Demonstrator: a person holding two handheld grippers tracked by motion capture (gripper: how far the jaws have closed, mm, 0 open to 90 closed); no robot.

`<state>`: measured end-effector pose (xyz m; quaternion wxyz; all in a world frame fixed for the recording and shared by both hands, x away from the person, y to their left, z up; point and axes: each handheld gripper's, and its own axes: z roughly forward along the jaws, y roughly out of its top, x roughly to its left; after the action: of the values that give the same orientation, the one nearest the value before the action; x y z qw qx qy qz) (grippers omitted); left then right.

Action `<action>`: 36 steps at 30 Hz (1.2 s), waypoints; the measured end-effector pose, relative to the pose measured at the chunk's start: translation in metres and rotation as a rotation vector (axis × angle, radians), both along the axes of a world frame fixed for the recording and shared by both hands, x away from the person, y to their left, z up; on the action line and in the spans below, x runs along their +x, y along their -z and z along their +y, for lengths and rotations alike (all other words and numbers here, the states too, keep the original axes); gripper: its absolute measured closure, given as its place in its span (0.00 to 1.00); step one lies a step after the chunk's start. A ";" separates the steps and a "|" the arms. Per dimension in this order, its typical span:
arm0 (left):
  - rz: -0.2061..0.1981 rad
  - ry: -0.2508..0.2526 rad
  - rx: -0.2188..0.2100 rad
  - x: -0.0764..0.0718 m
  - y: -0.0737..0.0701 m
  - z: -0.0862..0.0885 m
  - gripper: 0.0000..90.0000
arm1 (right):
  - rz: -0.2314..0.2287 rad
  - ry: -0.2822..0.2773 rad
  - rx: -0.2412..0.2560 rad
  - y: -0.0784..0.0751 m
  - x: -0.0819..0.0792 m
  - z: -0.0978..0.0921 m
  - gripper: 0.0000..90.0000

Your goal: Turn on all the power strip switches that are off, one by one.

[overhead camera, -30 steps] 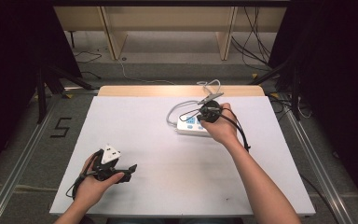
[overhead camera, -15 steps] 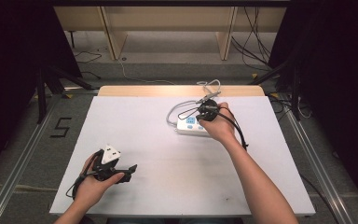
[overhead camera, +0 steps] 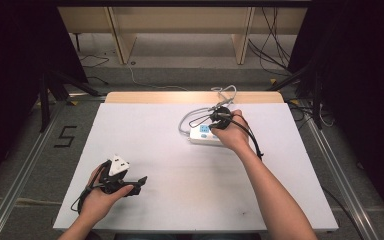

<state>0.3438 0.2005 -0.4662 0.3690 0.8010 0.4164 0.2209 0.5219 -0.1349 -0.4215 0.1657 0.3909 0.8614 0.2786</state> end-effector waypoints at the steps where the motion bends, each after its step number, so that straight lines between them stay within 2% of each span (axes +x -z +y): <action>1: 0.001 0.000 0.000 0.000 0.000 0.000 0.21 | 0.004 -0.001 0.000 0.000 0.000 0.001 1.00; 10: 0.001 0.000 -0.001 0.000 0.000 0.000 0.21 | 0.027 -0.009 -0.011 0.002 0.002 0.007 1.00; 21: 0.002 0.002 0.002 0.000 0.000 0.000 0.21 | 0.033 -0.018 -0.024 0.002 0.005 0.012 1.00; 36: 0.005 0.005 0.005 0.000 0.000 0.000 0.21 | 0.056 -0.009 -0.029 0.005 0.008 0.017 1.00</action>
<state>0.3439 0.2005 -0.4660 0.3667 0.8035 0.4147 0.2189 0.5300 -0.1184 -0.4268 0.1458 0.3923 0.8715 0.2558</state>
